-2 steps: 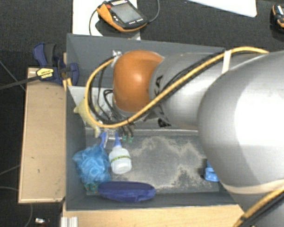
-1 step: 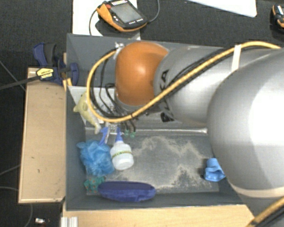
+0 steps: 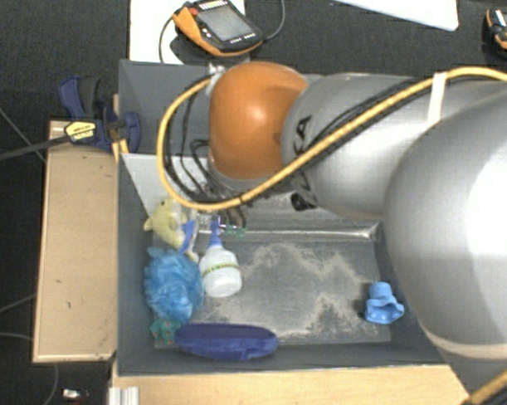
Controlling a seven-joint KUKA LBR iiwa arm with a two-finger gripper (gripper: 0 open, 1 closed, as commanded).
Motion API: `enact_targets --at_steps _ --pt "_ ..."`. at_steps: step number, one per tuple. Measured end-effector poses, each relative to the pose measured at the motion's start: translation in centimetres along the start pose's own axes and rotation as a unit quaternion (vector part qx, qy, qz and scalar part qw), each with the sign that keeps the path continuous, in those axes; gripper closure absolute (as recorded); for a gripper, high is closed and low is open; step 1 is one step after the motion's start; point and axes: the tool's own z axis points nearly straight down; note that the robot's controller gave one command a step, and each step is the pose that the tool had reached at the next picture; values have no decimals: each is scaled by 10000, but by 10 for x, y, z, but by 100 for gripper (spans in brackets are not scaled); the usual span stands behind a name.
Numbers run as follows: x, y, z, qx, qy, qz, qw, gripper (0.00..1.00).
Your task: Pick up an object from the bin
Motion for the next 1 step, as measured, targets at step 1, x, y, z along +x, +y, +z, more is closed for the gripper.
enact_targets --at_steps 1 --pt "0 0 -19 -3 -4 -5 10000 100"
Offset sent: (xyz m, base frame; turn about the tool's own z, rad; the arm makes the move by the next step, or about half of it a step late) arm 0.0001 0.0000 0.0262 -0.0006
